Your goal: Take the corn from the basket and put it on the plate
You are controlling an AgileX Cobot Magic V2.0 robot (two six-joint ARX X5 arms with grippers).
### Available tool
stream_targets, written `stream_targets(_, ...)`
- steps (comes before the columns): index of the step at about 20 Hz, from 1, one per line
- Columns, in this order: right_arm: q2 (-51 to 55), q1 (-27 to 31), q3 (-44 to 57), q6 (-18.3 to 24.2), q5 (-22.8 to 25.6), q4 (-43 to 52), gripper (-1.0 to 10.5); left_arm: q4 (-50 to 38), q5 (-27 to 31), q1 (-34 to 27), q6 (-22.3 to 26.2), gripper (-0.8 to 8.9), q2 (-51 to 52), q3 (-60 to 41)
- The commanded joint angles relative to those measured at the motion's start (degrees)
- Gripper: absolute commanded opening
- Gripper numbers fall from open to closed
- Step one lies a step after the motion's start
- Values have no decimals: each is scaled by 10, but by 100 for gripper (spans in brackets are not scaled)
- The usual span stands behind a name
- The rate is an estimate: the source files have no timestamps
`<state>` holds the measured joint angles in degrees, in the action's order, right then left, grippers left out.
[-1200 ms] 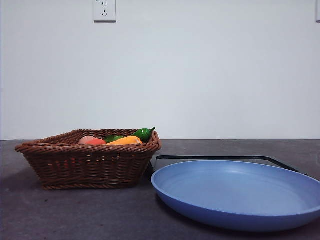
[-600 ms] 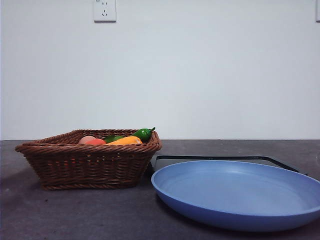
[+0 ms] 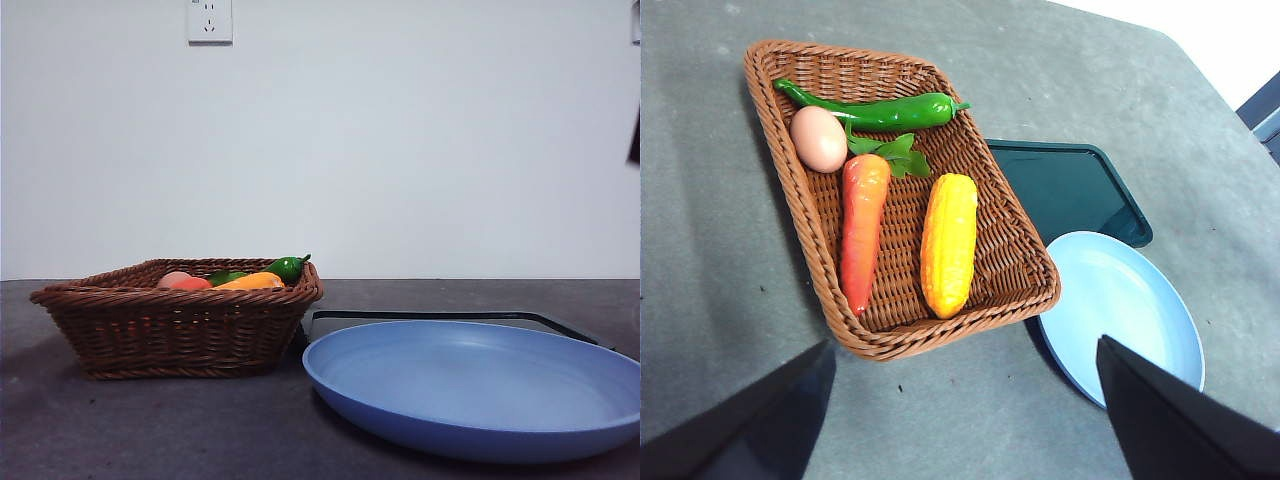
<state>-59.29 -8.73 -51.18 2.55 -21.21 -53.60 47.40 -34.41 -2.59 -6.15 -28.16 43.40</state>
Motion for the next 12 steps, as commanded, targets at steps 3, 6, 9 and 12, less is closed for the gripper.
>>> stream_targets(3, -111, -18, -9, -1, 2, 47, 309, -6, -3, 0, -4, 425, -3, 12)
stream_targets(6, -174, -29, -9, 1, 2, 82, 309, -6, -4, 0, -4, 425, -3, 12)
stream_targets(9, -224, -37, -9, 5, 2, 107, 309, -6, -4, 0, -4, 425, -3, 12)
stream_targets(12, -265, -45, -9, 13, 7, 118, 289, -6, -5, 2, -4, 425, -3, 12)
